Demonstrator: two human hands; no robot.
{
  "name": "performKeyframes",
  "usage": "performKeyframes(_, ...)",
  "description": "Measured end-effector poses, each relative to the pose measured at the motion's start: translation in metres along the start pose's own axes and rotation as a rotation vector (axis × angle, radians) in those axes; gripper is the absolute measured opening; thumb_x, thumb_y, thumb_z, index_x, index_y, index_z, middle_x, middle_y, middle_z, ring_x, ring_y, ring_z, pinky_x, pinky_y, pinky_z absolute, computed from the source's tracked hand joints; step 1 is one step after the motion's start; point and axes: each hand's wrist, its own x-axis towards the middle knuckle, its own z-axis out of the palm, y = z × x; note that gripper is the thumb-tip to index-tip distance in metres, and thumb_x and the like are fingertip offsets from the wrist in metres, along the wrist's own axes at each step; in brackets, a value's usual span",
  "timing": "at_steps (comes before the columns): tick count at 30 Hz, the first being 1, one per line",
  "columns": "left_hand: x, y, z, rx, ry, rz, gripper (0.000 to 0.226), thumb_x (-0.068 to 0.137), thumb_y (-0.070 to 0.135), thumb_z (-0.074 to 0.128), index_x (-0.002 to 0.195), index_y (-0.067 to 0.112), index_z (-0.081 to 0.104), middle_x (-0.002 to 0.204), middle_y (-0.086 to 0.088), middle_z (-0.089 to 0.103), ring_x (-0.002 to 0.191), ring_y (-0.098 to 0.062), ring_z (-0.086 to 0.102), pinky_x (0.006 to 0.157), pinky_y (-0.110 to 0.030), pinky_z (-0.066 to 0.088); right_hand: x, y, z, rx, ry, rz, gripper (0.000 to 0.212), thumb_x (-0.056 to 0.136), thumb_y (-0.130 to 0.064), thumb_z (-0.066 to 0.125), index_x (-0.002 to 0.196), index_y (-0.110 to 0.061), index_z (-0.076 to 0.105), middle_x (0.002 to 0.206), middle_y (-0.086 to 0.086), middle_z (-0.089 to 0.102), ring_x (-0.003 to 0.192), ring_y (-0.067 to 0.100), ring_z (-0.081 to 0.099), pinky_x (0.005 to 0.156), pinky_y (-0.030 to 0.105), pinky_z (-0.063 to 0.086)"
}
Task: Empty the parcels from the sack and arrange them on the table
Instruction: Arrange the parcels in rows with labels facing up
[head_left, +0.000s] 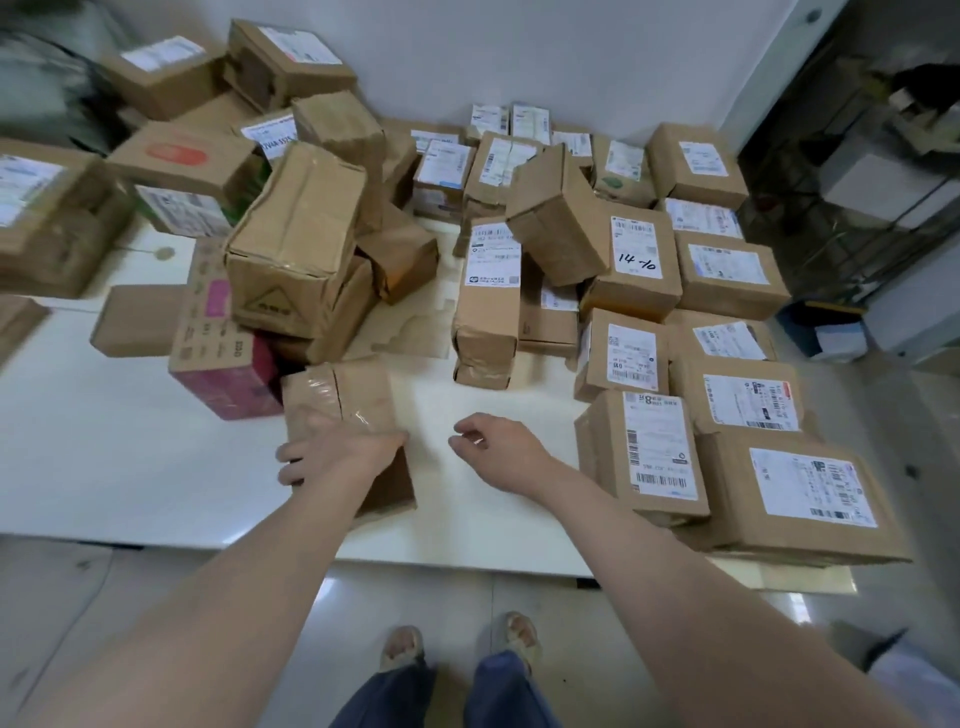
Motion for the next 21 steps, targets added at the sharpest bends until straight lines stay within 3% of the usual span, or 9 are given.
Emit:
performKeyframes(3, -0.002, -0.001, 0.007, -0.307, -0.168, 0.110, 0.120, 0.052, 0.064, 0.078, 0.147, 0.022, 0.018, 0.133, -0.013, 0.042, 0.118, -0.035, 0.047, 0.092, -0.038, 0.045, 0.001, -0.006, 0.005, 0.310, -0.018, 0.231, 0.054, 0.098, -0.057, 0.035, 0.116, -0.014, 0.062, 0.118, 0.005, 0.065, 0.105, 0.024, 0.061, 0.087, 0.036, 0.050)
performKeyframes(6, -0.019, -0.002, 0.001, -0.695, -0.632, 0.214, 0.058, 0.080, 0.047, 0.069, 0.128, 0.026, 0.045, 0.106, -0.002, 0.062, 0.091, -0.023, 0.059, 0.077, -0.041, 0.052, -0.002, -0.016, -0.010, 0.795, -0.087, 0.504, 0.066, 0.093, -0.070, 0.026, 0.111, -0.020, 0.065, 0.109, 0.009, 0.069, 0.101, 0.032, 0.064, 0.087, 0.051, 0.053)
performKeyframes(8, -0.019, -0.010, -0.003, -0.773, -0.797, 0.242, 0.030, 0.090, 0.033, 0.056, 0.117, 0.019, 0.058, 0.095, -0.008, 0.061, 0.078, -0.028, 0.058, 0.074, -0.050, 0.055, -0.008, -0.018, -0.026, 0.961, -0.208, 0.500, 0.059, 0.090, -0.072, 0.031, 0.105, -0.026, 0.065, 0.106, 0.009, 0.068, 0.102, 0.033, 0.062, 0.088, 0.056, 0.050)
performKeyframes(10, -0.013, -0.021, -0.003, -0.909, -0.892, 0.156, 0.031, 0.087, 0.019, 0.043, 0.111, 0.010, 0.061, 0.094, -0.016, 0.059, 0.078, -0.035, 0.060, 0.073, -0.055, 0.056, -0.011, -0.019, -0.036, 0.955, -0.256, 0.468, 0.045, 0.089, -0.066, 0.046, 0.106, -0.028, 0.062, 0.111, 0.003, 0.061, 0.104, 0.029, 0.058, 0.089, 0.057, 0.048)
performKeyframes(12, -0.011, -0.028, -0.002, -1.024, -0.840, 0.049, 0.030, 0.082, 0.010, 0.034, 0.100, 0.007, 0.058, 0.088, -0.016, 0.058, 0.076, -0.035, 0.059, 0.071, -0.051, 0.055, -0.009, -0.019, -0.037, 0.812, -0.202, 0.456, 0.047, 0.087, -0.061, 0.057, 0.114, -0.024, 0.064, 0.120, 0.000, 0.057, 0.110, 0.022, 0.055, 0.094, 0.053, 0.048)
performKeyframes(14, -0.010, -0.026, 0.003, -1.028, -0.624, -0.030, 0.026, 0.085, 0.005, 0.031, 0.093, 0.009, 0.056, 0.085, -0.012, 0.057, 0.073, -0.028, 0.055, 0.074, -0.044, 0.051, -0.007, -0.022, -0.030, 0.680, -0.094, 0.417, 0.042, 0.090, -0.049, 0.060, 0.114, -0.016, 0.067, 0.103, -0.001, 0.064, 0.089, 0.014, 0.060, 0.079, 0.034, 0.053)
performKeyframes(16, -0.003, -0.023, 0.007, -1.020, -0.353, -0.109, 0.030, 0.088, 0.011, 0.036, 0.111, 0.010, 0.057, 0.098, -0.007, 0.061, 0.080, -0.024, 0.056, 0.078, -0.037, 0.046, -0.009, -0.023, -0.020, 0.594, -0.004, 0.380, 0.039, 0.090, -0.038, 0.064, 0.119, -0.012, 0.064, 0.097, 0.002, 0.063, 0.076, 0.014, 0.057, 0.064, 0.025, 0.044)
performKeyframes(18, 0.009, -0.022, 0.009, -0.976, -0.196, -0.147, 0.049, 0.088, 0.024, 0.043, 0.137, 0.018, 0.047, 0.127, -0.007, 0.058, 0.105, -0.031, 0.057, 0.090, -0.041, 0.047, -0.009, -0.016, -0.011, 0.453, 0.045, 0.429, 0.057, 0.084, -0.042, 0.066, 0.134, -0.017, 0.051, 0.122, 0.006, 0.057, 0.096, 0.021, 0.056, 0.069, 0.028, 0.043)
performKeyframes(21, 0.021, -0.023, 0.013, -0.825, -0.081, -0.016, 0.062, 0.087, 0.037, 0.042, 0.147, 0.028, 0.033, 0.143, -0.009, 0.042, 0.123, -0.037, 0.047, 0.102, -0.051, 0.041, -0.016, -0.014, -0.007, 0.483, -0.005, 0.537, 0.073, 0.089, -0.039, 0.061, 0.149, -0.017, 0.026, 0.137, 0.007, 0.042, 0.113, 0.027, 0.048, 0.078, 0.037, 0.051)
